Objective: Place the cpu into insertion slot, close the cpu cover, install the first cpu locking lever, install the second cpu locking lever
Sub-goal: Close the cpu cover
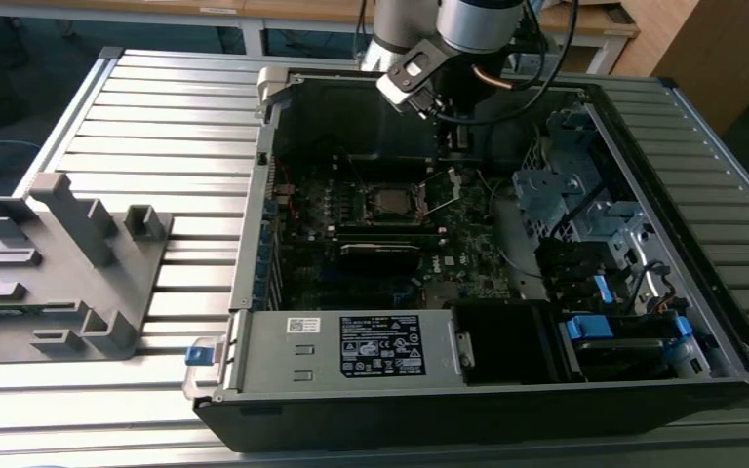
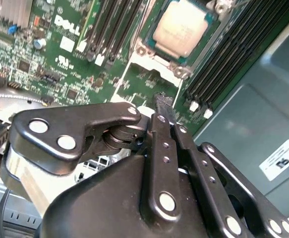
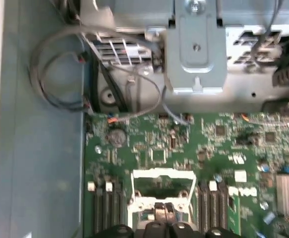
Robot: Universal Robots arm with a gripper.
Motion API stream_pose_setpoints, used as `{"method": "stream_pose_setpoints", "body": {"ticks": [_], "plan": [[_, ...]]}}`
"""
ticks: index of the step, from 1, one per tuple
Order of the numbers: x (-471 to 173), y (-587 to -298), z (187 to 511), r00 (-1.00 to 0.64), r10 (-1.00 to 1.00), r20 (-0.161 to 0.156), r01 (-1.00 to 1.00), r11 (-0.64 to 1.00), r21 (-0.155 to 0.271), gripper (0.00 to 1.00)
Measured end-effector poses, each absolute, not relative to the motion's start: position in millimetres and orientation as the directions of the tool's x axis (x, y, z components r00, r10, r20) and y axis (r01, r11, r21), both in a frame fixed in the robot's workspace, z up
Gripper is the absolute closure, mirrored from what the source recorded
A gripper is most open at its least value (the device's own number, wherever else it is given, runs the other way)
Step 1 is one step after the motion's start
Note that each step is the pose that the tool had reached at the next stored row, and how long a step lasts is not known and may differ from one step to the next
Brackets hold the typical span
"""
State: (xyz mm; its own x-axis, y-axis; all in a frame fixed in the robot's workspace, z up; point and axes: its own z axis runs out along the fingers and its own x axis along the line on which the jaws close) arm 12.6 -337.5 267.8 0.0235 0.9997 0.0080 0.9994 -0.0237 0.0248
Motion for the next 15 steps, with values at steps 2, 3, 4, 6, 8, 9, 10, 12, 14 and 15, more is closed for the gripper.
{"method": "stream_pose_setpoints", "body": {"ticks": [2,3,4,6,8,9,10,12,14,15], "plan": [[17,-338,268,0.023,1.0,0.008,0.999,-0.024,0.025,0.89],[19,-338,268,0.023,1.0,0.008,0.999,-0.024,0.025,0.89],[21,-338,268,0.024,1.0,0.008,0.999,-0.024,0.025,0.89],[25,-338,268,0.023,1.0,0.008,0.999,-0.024,0.025,0.89],[29,-337,268,0.023,1.0,0.008,0.999,-0.024,0.025,0.89],[31,-337,268,0.024,1.0,0.008,0.999,-0.024,0.025,0.89],[33,-337,268,0.023,1.0,0.008,0.999,-0.024,0.025,0.89],[37,-337,268,0.024,1.0,0.008,0.999,-0.024,0.025,0.89],[40,-337,267,0.024,1.0,0.008,0.999,-0.024,0.025,0.89],[42,-337,268,0.024,1.0,0.008,0.999,-0.024,0.025,0.89]]}}
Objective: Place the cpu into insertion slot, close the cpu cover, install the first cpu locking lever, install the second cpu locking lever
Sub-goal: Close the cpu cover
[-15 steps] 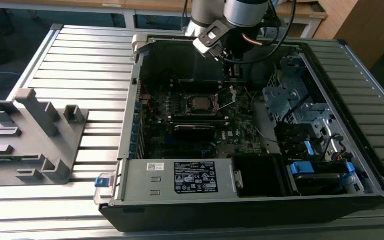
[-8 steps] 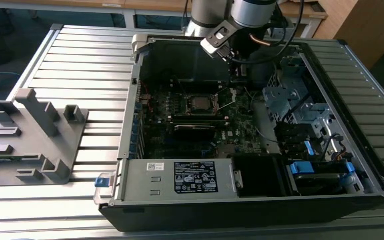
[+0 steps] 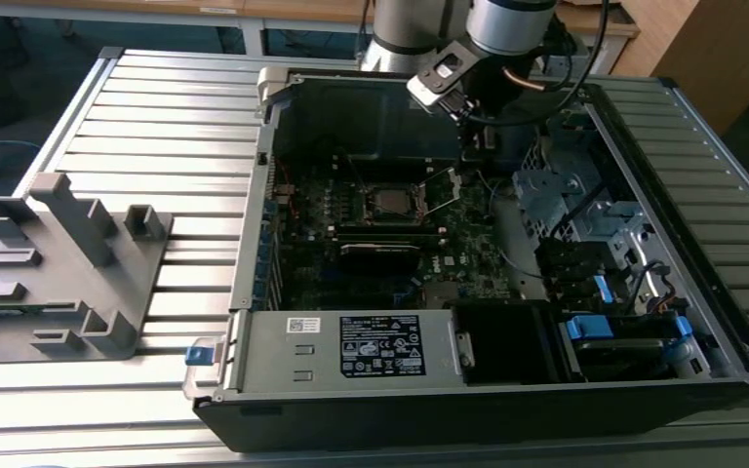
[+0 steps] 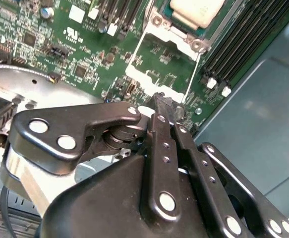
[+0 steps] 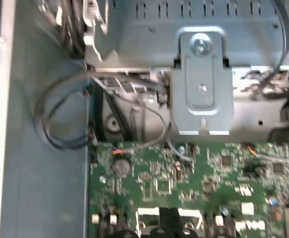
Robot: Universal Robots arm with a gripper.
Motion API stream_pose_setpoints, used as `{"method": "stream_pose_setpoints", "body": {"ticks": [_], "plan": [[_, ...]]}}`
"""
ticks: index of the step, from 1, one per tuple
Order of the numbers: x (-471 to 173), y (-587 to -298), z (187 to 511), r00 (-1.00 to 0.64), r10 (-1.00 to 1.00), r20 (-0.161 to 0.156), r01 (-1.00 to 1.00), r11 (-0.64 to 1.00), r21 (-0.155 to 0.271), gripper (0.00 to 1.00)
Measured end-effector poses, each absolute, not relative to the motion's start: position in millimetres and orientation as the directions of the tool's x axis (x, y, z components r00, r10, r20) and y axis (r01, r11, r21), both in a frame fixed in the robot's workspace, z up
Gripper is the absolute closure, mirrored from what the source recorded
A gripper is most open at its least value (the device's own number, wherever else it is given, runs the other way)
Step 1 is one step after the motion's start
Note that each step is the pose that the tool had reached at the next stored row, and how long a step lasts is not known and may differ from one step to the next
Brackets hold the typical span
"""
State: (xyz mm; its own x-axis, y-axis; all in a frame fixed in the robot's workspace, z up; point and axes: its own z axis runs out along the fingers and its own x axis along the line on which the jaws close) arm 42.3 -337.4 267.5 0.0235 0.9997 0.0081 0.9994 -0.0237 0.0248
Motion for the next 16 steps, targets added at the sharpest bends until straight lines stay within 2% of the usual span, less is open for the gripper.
{"method": "stream_pose_setpoints", "body": {"ticks": [16], "plan": [[56,-337,267,0.024,1.0,0.008,0.999,-0.024,0.025,0.89]]}}
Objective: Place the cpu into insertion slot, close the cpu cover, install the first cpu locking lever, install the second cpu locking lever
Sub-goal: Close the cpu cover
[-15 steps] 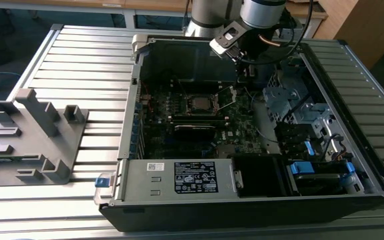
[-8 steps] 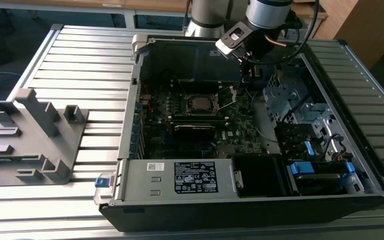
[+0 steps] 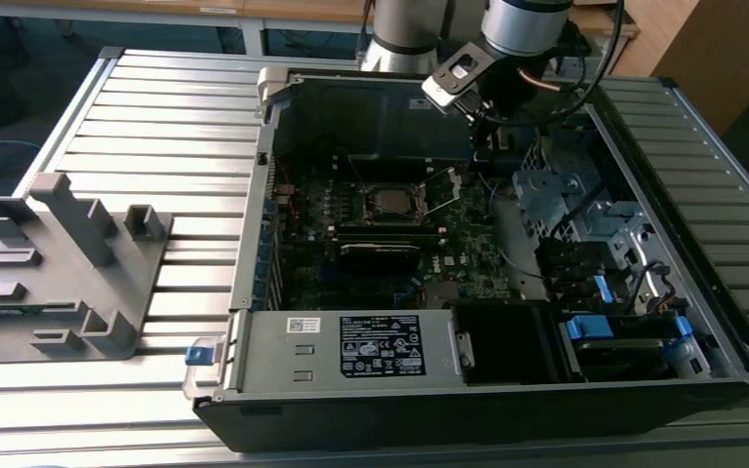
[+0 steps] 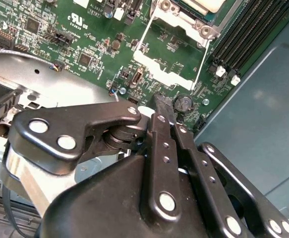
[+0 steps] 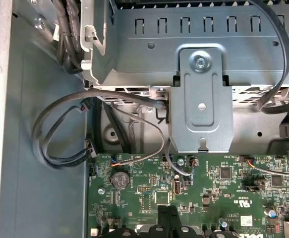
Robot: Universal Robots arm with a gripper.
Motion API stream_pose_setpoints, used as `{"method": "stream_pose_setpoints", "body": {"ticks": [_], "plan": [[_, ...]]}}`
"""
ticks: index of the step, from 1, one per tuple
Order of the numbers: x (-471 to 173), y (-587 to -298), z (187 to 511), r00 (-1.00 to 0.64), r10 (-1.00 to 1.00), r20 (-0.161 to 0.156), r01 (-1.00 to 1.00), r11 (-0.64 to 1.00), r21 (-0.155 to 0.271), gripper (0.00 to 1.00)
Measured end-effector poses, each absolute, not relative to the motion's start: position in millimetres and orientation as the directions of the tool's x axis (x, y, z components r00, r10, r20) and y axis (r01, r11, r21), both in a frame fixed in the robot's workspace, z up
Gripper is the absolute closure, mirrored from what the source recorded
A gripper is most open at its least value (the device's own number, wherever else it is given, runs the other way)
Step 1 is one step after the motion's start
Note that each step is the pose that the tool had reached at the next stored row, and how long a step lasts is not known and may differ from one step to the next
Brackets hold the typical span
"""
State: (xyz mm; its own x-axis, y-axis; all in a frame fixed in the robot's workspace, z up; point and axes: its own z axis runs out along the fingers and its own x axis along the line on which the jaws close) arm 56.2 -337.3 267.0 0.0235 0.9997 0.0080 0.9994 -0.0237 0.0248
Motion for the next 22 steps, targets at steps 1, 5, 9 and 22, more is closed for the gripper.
{"method": "stream_pose_setpoints", "body": {"ticks": [1,5,9,22], "plan": [[56,-337,266,0.024,1.0,0.007,0.999,-0.024,0.025,0.89],[57,-337,262,0.023,1.0,0.004,0.999,-0.023,0.025,0.89],[59,-337,257,0.023,1.0,0.002,0.999,-0.023,0.025,0.89],[60,-337,242,0.024,1.0,-0.016,0.999,-0.024,0.025,0.89]]}}
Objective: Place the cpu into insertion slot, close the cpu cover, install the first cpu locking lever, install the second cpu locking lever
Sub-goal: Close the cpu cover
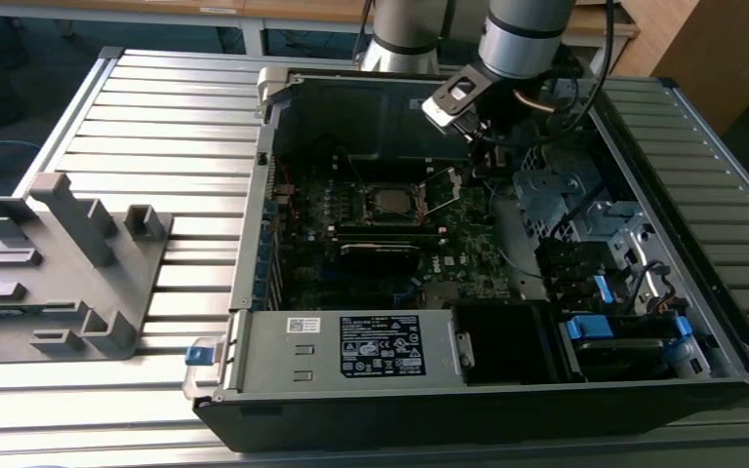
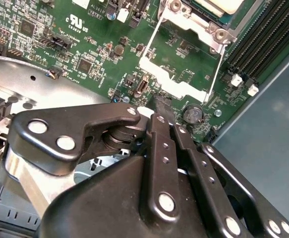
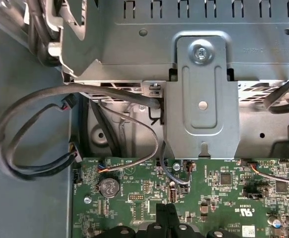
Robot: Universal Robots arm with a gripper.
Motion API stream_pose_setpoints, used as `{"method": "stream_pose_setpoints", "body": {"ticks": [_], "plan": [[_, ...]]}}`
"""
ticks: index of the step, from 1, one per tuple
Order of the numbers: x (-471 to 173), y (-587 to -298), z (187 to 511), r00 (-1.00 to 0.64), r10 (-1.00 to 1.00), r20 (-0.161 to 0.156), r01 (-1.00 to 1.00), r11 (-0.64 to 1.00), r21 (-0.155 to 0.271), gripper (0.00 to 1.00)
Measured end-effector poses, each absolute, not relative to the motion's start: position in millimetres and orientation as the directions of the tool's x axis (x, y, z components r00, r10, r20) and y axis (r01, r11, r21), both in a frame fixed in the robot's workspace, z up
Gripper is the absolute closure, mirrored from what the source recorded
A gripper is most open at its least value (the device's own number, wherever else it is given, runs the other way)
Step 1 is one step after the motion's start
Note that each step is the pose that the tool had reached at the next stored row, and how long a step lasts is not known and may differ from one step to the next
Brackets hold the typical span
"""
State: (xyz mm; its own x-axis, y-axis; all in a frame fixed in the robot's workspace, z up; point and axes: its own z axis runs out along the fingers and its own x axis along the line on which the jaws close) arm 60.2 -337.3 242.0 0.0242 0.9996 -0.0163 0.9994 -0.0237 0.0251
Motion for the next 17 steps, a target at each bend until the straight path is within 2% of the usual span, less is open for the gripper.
{"method": "stream_pose_setpoints", "body": {"ticks": [17], "plan": [[58.6,-337.3,240.3,0.024,1.0,-0.016,0.999,-0.024,0.025,0.89]]}}
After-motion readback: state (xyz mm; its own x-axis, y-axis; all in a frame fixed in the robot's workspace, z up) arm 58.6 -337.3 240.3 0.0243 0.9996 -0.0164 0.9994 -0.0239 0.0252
